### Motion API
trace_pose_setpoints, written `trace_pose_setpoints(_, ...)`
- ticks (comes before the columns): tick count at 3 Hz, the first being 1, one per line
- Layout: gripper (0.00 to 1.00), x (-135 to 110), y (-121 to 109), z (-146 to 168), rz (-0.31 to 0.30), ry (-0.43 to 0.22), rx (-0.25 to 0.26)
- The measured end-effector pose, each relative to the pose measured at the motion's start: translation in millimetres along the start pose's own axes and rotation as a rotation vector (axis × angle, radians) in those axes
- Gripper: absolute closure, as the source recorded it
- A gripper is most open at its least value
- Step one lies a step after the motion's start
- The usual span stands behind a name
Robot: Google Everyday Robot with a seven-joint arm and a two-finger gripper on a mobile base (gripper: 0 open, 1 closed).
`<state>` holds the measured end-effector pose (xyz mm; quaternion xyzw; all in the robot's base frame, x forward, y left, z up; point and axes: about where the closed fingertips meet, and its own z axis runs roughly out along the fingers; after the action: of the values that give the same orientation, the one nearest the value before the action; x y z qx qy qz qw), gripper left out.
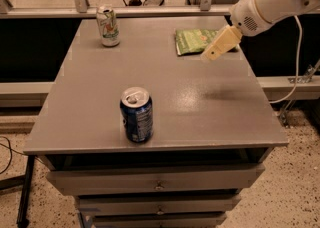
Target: Move green jalapeno chip bag near pepsi can
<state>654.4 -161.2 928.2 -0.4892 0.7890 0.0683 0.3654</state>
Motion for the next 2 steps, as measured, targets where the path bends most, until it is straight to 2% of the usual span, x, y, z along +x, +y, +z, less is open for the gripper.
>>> trace_pose_setpoints(2, 0.00, 38, -76, 47, 0.205, -0.059, 0.075)
